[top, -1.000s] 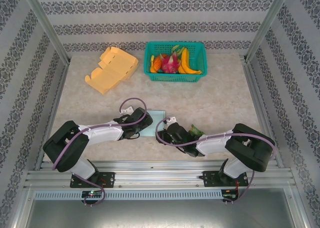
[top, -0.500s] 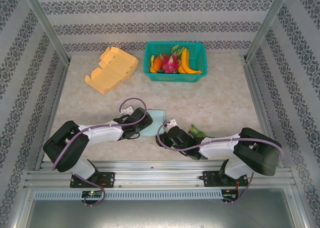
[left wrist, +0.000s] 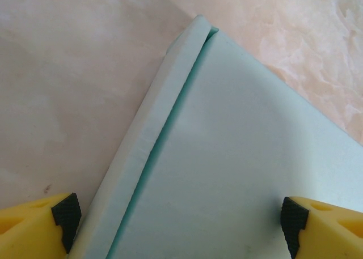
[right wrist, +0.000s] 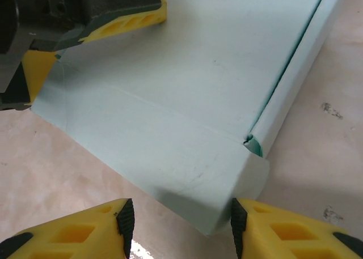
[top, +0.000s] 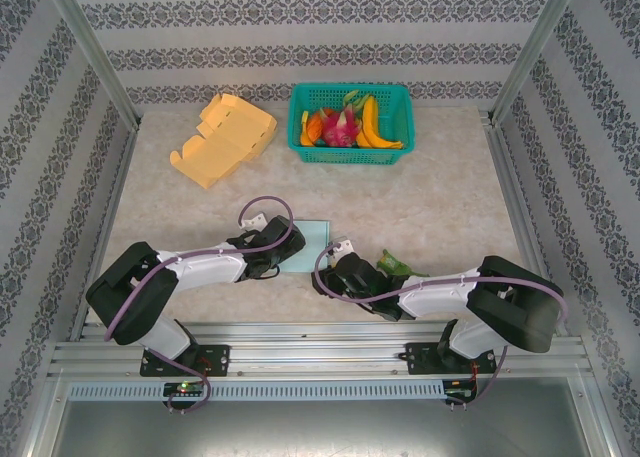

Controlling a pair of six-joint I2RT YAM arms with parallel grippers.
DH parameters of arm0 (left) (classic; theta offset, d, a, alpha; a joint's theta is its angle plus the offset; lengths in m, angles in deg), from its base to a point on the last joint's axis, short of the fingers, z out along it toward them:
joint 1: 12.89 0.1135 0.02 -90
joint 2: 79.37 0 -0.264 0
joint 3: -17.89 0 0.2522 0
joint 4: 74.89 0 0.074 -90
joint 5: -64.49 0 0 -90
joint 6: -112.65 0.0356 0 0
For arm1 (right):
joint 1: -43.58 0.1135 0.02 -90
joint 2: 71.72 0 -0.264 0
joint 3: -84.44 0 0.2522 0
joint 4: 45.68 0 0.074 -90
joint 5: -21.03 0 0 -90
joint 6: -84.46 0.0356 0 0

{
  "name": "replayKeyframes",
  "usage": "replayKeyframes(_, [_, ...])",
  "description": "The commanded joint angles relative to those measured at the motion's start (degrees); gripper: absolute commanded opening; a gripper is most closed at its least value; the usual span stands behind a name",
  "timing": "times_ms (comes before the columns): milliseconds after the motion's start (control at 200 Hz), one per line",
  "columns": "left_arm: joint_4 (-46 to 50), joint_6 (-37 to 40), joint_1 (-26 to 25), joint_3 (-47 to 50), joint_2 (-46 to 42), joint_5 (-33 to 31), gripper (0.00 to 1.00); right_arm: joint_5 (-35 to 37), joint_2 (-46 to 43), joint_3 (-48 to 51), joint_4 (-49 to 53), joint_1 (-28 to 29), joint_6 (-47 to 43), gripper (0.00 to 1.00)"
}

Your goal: Fold the paper box

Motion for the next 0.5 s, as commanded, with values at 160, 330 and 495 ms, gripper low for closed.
replayKeyframes(160, [5.6, -0.8, 0.1, 2.0, 2.4, -1.7, 0.92, -4.1, -0.6, 0.1, -4.0, 0.4, 1.1, 0.50])
replayKeyframes(330, [5.5, -0.8, 0.1, 2.2, 2.3, -1.6, 0.92, -5.2, -1.3, 0.3, -5.0, 0.5, 0.9, 0.49])
replayKeyframes(495, [5.4, -0.9, 0.1, 2.2, 2.6, -1.6, 0.92, -6.1, -2.0, 0.3, -5.6, 0.5, 0.8, 0.49])
